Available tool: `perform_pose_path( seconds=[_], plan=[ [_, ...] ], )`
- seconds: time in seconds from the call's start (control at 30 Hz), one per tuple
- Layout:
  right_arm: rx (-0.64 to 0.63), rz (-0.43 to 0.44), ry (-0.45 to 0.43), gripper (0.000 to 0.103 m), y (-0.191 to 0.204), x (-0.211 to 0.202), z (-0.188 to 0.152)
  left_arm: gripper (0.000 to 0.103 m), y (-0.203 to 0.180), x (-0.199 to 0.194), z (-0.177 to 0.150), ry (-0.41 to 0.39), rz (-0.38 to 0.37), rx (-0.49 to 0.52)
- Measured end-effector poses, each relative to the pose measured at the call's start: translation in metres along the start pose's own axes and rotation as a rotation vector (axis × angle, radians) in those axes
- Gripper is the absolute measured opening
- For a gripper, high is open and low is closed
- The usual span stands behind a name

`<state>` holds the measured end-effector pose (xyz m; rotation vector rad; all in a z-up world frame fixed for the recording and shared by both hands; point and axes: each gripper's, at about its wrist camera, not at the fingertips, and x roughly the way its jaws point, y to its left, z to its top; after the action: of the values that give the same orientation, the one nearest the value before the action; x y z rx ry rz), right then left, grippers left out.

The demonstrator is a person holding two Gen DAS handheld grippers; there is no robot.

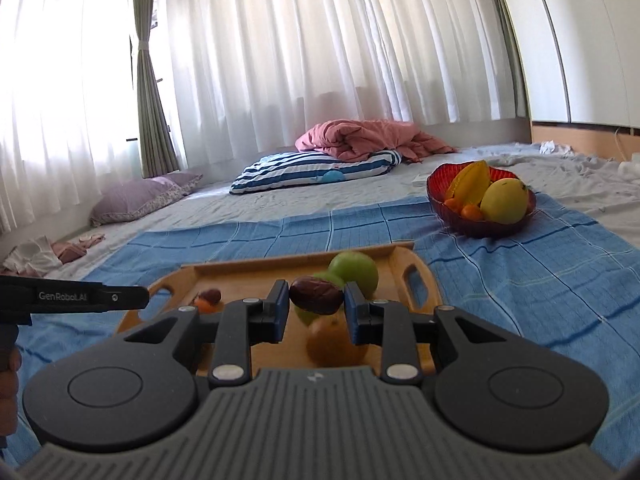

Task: Organize fruits
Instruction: 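Carry the date in the left tool while the right tool carries its date over the tray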

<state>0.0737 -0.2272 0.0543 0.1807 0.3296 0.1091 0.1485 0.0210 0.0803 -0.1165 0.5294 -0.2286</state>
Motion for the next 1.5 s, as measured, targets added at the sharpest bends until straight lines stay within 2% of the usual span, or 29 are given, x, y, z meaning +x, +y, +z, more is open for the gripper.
perform_pose_path(
  seconds=[0.2, 0.33, 0.43, 0.6, 0.8, 1.03, 1.27, 1.5],
  plan=[
    [-0.038, 0.006, 0.055, 0.034, -0.011, 0.03, 0.038, 0.026, 0.014, 0.025, 0.035, 0.041, -0.03, -0.025],
    [-0.069, 0.005, 0.144, 0.034, -0.014, 0.062, 0.062, 0.026, 0.019, 0.048, 0.056, 0.088, -0.041, -0.025],
    [-0.025, 0.018, 0.219, 0.034, -0.018, 0.087, 0.077, 0.026, 0.016, 0.069, 0.067, 0.127, -0.037, -0.002],
    [0.001, 0.028, 0.299, 0.034, -0.019, 0.13, 0.089, 0.026, 0.019, 0.11, 0.08, 0.214, -0.03, -0.037],
    [-0.05, -0.024, 0.393, 0.034, -0.012, 0.184, 0.09, 0.026, 0.029, 0.155, 0.082, 0.292, 0.022, -0.071],
    [-0.077, -0.076, 0.477, 0.034, -0.013, 0.227, 0.081, 0.026, 0.044, 0.198, 0.077, 0.364, 0.089, -0.088],
    [-0.096, -0.112, 0.544, 0.034, -0.015, 0.256, 0.074, 0.026, 0.053, 0.222, 0.076, 0.395, 0.118, -0.103],
    [-0.113, -0.128, 0.593, 0.034, -0.015, 0.272, 0.067, 0.026, 0.051, 0.227, 0.078, 0.396, 0.125, -0.08]
  ],
)
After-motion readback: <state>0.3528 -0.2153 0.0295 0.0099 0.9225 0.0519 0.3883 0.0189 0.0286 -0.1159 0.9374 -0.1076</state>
